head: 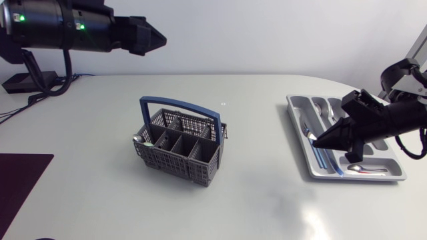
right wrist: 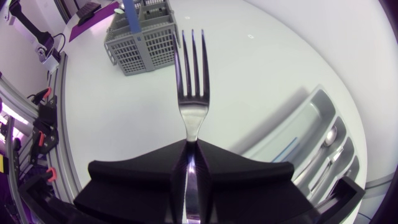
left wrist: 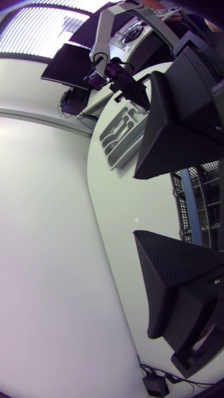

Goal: Unload the cutlery basket into the drawer organizer.

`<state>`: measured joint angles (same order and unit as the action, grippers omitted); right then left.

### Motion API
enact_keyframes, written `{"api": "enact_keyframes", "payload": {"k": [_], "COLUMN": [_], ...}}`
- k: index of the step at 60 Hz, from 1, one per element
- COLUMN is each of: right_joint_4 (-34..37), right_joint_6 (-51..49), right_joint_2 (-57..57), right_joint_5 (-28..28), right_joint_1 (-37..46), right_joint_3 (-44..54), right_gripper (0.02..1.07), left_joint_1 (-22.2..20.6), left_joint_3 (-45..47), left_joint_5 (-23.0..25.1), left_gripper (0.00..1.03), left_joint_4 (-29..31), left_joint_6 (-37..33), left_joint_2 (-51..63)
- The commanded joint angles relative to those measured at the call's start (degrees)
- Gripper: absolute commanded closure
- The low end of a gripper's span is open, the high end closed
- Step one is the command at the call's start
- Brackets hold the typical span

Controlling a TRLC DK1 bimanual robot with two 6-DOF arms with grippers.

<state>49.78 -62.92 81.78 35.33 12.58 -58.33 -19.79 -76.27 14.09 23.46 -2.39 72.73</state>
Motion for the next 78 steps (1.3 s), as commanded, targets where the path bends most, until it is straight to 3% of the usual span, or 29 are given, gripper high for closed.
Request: {"api": "enact_keyframes", "payload": {"k": [1, 24, 58, 78], "right_joint_4": [2.3, 3.6, -2.1, -10.1], "right_joint_6": [-7.3, -4.7, 20.6, 32.4], "right_joint_2": [3.7, 19.2, 43.8, 49.4], "right_joint_5": [0.9, 2.3, 2.7, -6.1], "right_joint_1": [4.2, 15.5, 17.0, 13.5], "right_joint_3": [-4.4, -22.4, -50.0, -51.3], "right_gripper": [0.99, 0.99, 0.99, 0.98], "left_joint_1": [2.0, 6.1, 10.1, 13.2], "left_joint_3": [2.6, 9.6, 17.9, 21.2], "left_joint_5": [-0.1, -0.1, -0.1, 2.4], "left_gripper": [0.43, 0.41, 0.32, 0.3], "left_joint_4": [0.9, 2.3, 2.6, 2.0], "left_joint_6": [-2.4, -6.8, -13.3, -15.9], "left_joint_2": [-1.6, -4.6, -8.4, -9.3]}}
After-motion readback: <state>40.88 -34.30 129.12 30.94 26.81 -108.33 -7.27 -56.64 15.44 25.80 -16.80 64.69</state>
